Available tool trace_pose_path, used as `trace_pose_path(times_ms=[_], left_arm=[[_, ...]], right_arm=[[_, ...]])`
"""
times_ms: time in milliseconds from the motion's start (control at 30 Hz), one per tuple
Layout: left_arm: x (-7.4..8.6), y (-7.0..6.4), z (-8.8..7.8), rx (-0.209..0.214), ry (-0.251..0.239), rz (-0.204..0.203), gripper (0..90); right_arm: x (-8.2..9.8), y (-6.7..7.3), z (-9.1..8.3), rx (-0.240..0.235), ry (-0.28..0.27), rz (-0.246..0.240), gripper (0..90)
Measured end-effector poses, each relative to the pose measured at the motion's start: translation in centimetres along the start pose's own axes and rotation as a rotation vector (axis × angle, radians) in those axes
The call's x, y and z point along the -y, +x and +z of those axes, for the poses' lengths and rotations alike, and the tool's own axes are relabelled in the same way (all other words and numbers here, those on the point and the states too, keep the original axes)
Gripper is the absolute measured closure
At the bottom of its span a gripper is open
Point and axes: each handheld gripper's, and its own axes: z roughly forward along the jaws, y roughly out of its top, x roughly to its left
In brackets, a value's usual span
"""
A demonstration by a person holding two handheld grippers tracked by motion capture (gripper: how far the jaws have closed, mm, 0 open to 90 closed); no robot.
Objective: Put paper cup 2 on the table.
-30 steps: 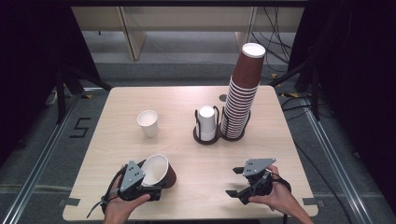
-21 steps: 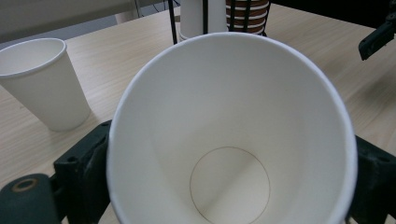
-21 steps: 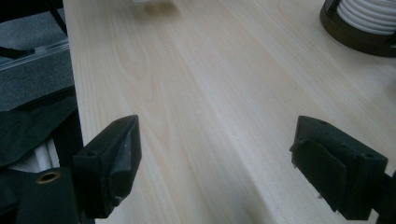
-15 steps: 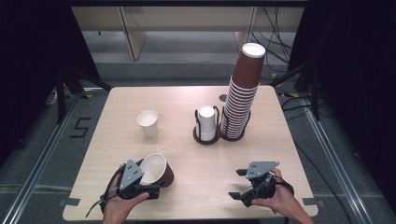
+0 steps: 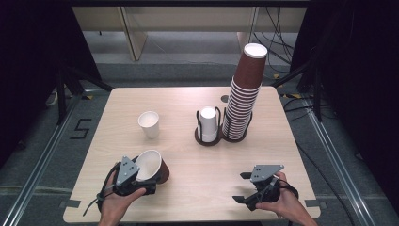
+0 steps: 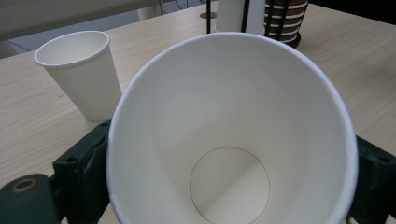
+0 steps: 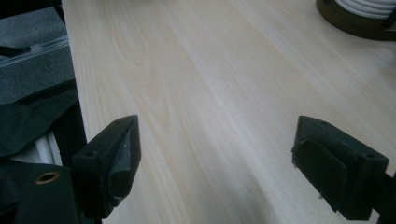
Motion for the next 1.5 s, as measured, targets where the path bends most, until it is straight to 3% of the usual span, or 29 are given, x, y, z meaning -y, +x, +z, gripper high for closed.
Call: trace_pose_path(times_ms=[300, 500, 700, 933, 1300, 1500], left_arm=[[-0.8, 0.9, 0.2, -0.023, -0.004, -0.012, 8.9], [-1.2, 1.9, 0.4, -0.048, 0.018, -0.022, 8.9], [-1.7, 3.4, 1.4, -0.085, 0.053, -0.035, 8.8], [-2.5, 5.1, 2.8, -0.133, 0.110, -0.032, 8.8], [-3.4, 6.8, 5.1, -0.174, 0.207, -0.044, 8.6], [-3.4, 7.2, 6.0, -0.193, 0.218, -0.048, 8.5]], right_arm=[[0.3, 0.1, -0.2, 0.002, 0.001, 0.004, 16.4], [0.4, 0.0, -0.4, 0.012, -0.004, -0.003, 16.5], [0.5, 0.1, -0.5, 0.010, 0.000, 0.018, 16.6], [0.5, 0.0, -0.5, 0.007, -0.002, 0.007, 16.9], [0.6, 0.1, -0.3, -0.003, 0.003, -0.001, 16.9], [0.6, 0.1, -0.4, 0.000, 0.000, 0.000, 16.9]])
